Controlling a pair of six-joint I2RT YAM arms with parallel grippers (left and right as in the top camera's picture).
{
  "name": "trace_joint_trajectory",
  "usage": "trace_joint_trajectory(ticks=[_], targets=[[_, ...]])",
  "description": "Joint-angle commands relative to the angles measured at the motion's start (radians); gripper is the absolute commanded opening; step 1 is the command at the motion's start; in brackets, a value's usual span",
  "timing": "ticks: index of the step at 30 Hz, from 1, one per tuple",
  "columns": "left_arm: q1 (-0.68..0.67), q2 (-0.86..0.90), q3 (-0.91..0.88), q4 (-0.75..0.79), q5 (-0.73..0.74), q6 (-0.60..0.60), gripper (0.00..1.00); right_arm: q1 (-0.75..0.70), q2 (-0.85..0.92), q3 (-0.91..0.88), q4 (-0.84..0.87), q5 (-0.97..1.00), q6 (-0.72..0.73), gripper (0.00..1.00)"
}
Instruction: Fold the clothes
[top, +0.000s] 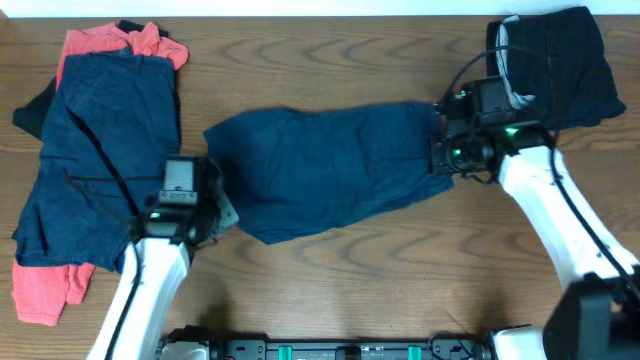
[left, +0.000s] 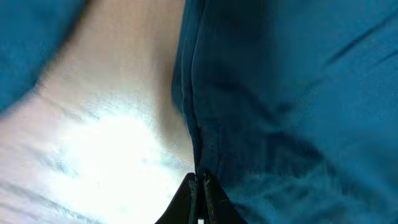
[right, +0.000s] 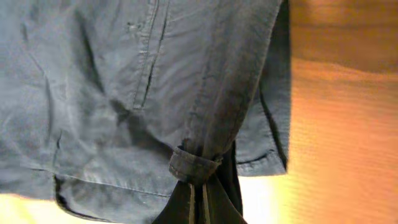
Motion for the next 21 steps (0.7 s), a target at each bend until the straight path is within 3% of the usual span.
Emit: trace_joint_trajectory(ticks=[1,15,21], targets=[[0.003,-0.098,0.104,-0.023,-0.043,0.026,0.06,-0.043,-0.117,0.056,-0.039,0.006,0.011,0.01],[0.003,-0.344,0.366,-0.194,-0.043,0.085,0.06,-0.071,-0.485,0.085,-0.285,-0.001,0.056,0.01],[0.003,-0.397,0.394,-0.234,-0.043,0.088,0.06,-0.071,-0.593,0.085,-0.327,0.033,0.063,0.01]])
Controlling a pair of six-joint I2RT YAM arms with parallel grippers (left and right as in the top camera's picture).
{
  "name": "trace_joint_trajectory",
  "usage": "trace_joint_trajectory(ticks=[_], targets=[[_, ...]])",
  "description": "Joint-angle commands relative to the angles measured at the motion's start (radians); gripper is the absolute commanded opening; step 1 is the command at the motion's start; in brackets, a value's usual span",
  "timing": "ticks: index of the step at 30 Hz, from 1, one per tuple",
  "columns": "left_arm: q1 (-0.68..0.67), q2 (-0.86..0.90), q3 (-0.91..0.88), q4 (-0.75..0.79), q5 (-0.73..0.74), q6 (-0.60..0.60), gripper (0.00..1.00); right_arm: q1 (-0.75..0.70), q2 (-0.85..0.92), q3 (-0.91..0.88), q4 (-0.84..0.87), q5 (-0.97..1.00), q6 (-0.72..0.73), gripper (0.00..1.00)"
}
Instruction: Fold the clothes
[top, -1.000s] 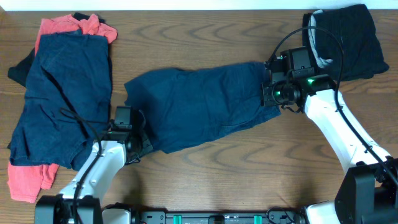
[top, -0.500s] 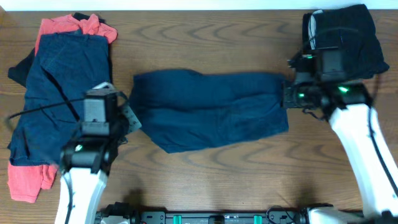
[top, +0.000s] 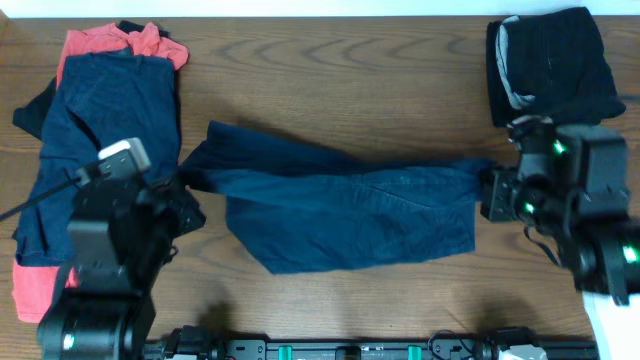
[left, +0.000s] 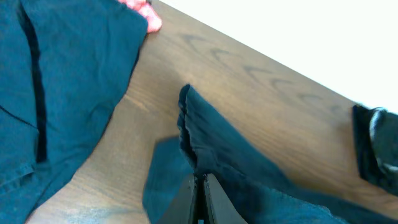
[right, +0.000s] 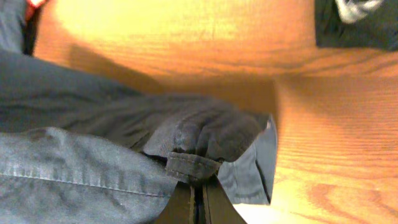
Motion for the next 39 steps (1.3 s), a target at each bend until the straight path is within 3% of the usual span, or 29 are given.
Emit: trace_joint_trajectory(ticks=[1,8,17,22,30,31,33,34,35,36,37,39], targets=[[0.003,-0.003,0.019,-0.019,-0.026,0.019,0.06,-0.009,-0.026,0.018,0.002,0.037,0.017,0.01],[0.003,0.085,-0.016,0.034,-0.027,0.021,0.06,-0.009,0.088,0.017,0.144,0.062,0.016,0.01],[0.003,0.391,-0.02,0.276,-0.046,0.027,0.06,-0.009,0.425,0.017,0.418,0.098,-0.054,0.01],[0.003,0.615,-0.02,0.525,-0.046,0.027,0.06,-0.01,0.625,0.017,0.657,0.112,-0.054,0.01],[0.003,0.977,-0.02,1.124,-0.046,0.027,0.06,-0.007,0.903,0.017,1.168,0.112,-0.027,0.01],[0.003,1.026,-0.02,1.226,-0.047,0.027,0.09,-0.007,0.937,0.017,1.238,0.112,-0.022,0.01],[0.003,1.096,-0.019,1.378,-0.064,0.027,0.55,-0.007,1.01,0.017,1.404,0.112,-0.01,0.03],[0.003,1.129,-0.019,1.455,-0.09,0.027,0.99,-0.007,1.044,0.017,1.493,0.112,0.003,0.06],[0.003,1.147,-0.019,1.504,-0.116,0.027,0.98,-0.007,1.063,0.017,1.549,0.113,0.012,0.11],[0.003,1.161,-0.015,1.543,-0.142,0.027,0.98,-0.007,1.082,0.017,1.615,0.112,0.02,0.28],[0.003,1.167,-0.007,1.557,-0.165,0.028,0.98,-0.007,1.098,0.017,1.678,0.113,0.027,0.56],[0.006,1.164,0.015,1.551,-0.187,0.047,0.98,-0.008,1.109,0.017,1.764,0.114,0.029,0.95]])
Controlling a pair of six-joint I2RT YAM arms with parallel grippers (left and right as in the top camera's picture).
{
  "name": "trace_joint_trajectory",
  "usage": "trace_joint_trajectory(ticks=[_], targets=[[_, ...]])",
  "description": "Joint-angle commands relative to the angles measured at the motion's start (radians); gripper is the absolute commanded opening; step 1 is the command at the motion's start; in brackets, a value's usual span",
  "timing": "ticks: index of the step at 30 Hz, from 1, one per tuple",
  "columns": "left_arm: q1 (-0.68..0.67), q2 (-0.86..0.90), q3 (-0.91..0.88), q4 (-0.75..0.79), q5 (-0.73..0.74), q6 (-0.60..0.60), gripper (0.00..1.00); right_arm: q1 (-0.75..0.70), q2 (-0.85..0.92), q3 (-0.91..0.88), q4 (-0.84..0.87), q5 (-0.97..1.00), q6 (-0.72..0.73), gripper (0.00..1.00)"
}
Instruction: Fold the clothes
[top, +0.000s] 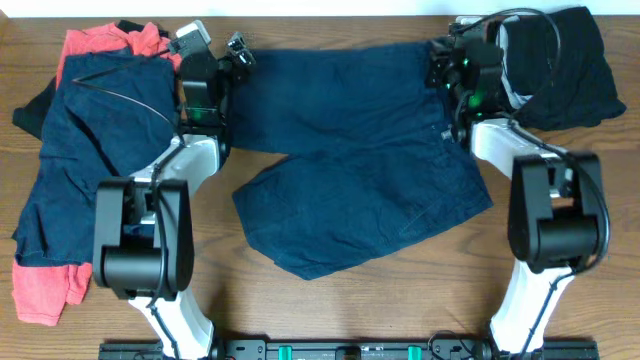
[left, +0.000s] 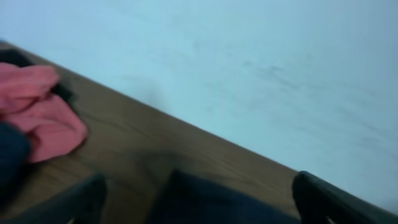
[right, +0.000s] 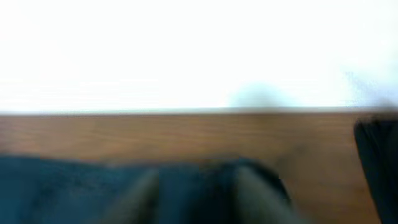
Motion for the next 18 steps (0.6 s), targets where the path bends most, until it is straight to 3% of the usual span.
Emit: trace_joint_trajectory(ticks=[1,5,8,18], targets=[[0.007,-0.011,0.048,0.013,-0.08,0.046,0.98,-0.008,0.011,0.013,0.104,0.027,0.028,0.99],[0.007,-0.075,0.07,-0.089,-0.077,0.079,0.98,-0.01,-0.026,0.014,0.118,0.047,0.028,0.99],[0.007,-0.163,0.072,-0.241,-0.047,0.079,0.98,-0.011,-0.095,0.014,0.008,0.024,0.028,0.99],[0.005,-0.534,0.072,-1.004,0.244,0.09,0.98,-0.009,-0.52,0.014,-0.774,-0.154,-0.014,0.99]])
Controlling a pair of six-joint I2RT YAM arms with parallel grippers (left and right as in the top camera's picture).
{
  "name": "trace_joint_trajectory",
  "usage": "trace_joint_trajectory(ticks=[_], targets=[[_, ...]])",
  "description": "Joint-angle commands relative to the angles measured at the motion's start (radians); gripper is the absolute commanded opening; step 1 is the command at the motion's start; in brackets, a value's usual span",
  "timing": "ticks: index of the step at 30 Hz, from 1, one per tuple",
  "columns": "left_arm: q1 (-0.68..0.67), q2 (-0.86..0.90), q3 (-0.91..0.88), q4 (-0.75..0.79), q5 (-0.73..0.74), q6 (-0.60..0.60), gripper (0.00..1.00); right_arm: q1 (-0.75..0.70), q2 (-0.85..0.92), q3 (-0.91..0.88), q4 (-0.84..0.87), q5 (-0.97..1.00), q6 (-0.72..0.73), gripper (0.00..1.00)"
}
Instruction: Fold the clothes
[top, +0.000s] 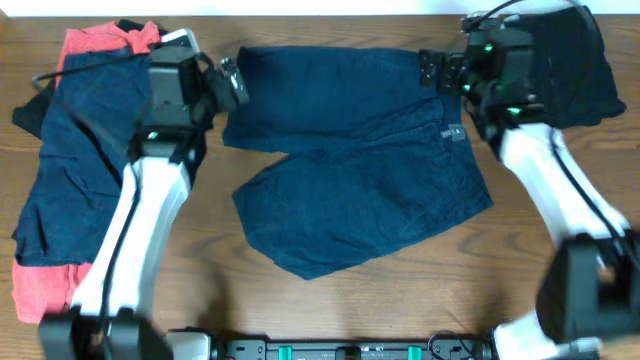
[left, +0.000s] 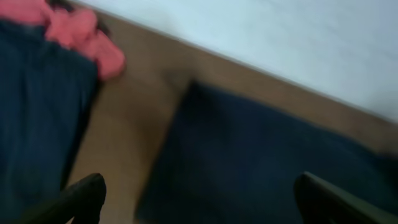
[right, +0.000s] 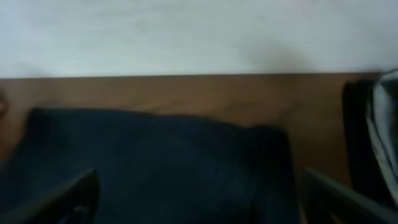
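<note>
Dark blue shorts (top: 355, 150) lie spread flat mid-table, one long edge along the far side. My left gripper (top: 232, 84) hovers open at their far-left corner. In the left wrist view its fingers (left: 81, 199) stand wide apart over the shorts (left: 261, 155), holding nothing. My right gripper (top: 430, 66) is open at the far-right corner. The right wrist view is blurred: the shorts (right: 161, 155) fill the space between its wide-set fingers (right: 62, 199).
A pile of clothes sits at the left: a dark blue garment (top: 90, 150) over a red one (top: 40, 290), both also in the left wrist view as pink cloth (left: 74, 28). A folded black stack (top: 560, 60) lies at the far right corner, close to my right gripper.
Both open grippers have drawn back a little from the table's far edge, and now look down on more of the shorts. The shorts lie as they did.
Both grippers were shut on the two ends of the bunched shorts mid-table. Then the shorts hung stretched between them. Later the shorts lay spread flat toward the far edge with both grippers open at the corners, and now the grippers have backed off slightly.
</note>
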Motion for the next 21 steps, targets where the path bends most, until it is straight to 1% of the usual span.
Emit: trace_joint_trajectory(ticks=[1,4,7,9,11,12,15,17,19,21], targets=[[0.002,-0.095,0.008,-0.171,0.142,0.016,0.98,-0.008,-0.156,0.008,-0.172,-0.075,-0.016,0.99],[-0.016,-0.154,0.006,-0.426,0.147,-0.018,0.98,-0.008,-0.241,0.008,-0.395,-0.069,-0.018,0.99],[-0.045,-0.165,0.006,-0.661,0.145,-0.026,0.98,-0.008,-0.283,0.007,-0.604,-0.031,-0.016,0.99],[-0.068,-0.163,-0.015,-0.77,0.142,-0.026,0.98,-0.008,-0.284,0.007,-0.702,-0.006,-0.016,0.99],[-0.088,-0.163,-0.052,-0.816,0.142,-0.038,0.99,-0.008,-0.28,0.003,-0.763,0.022,-0.016,0.98],[-0.098,-0.163,-0.081,-0.824,0.142,-0.056,0.96,-0.009,-0.278,-0.004,-0.796,0.034,-0.016,0.98],[-0.123,-0.163,-0.177,-0.794,0.142,-0.108,0.9,-0.009,-0.275,-0.018,-0.812,0.036,-0.032,0.98],[-0.136,-0.163,-0.262,-0.731,0.142,-0.132,0.84,-0.01,-0.275,-0.029,-0.811,0.036,-0.031,0.98],[-0.143,-0.162,-0.348,-0.644,0.142,-0.134,0.81,-0.009,-0.275,-0.034,-0.809,0.036,-0.032,0.98],[-0.143,-0.158,-0.425,-0.549,0.142,-0.135,0.81,-0.009,-0.275,-0.035,-0.806,0.036,-0.034,0.99]])
